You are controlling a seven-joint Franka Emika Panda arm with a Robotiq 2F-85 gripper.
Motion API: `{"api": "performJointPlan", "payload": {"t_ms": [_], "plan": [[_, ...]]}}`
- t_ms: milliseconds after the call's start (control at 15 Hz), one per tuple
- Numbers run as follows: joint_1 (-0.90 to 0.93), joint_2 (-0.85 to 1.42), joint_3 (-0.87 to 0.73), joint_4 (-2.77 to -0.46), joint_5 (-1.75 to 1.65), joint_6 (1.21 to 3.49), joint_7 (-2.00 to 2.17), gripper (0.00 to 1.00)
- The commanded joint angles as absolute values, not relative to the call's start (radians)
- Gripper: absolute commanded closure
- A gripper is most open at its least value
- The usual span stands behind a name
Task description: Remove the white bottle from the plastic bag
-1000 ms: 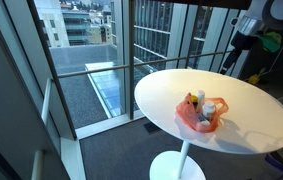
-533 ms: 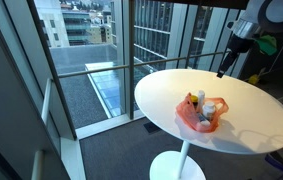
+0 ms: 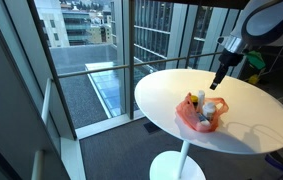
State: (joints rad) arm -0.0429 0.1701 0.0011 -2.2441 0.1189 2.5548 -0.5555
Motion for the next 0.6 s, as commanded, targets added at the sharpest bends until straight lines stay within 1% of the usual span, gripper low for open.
{"api": "performJointPlan", "payload": {"t_ms": [0, 533], "plan": [[-0.088, 0.230, 0.031, -2.190, 0.174, 2.549, -0.648, 0.00], [-0.100, 0.307, 0.069, -2.122, 0.148, 2.558, -0.671, 0.00]]}}
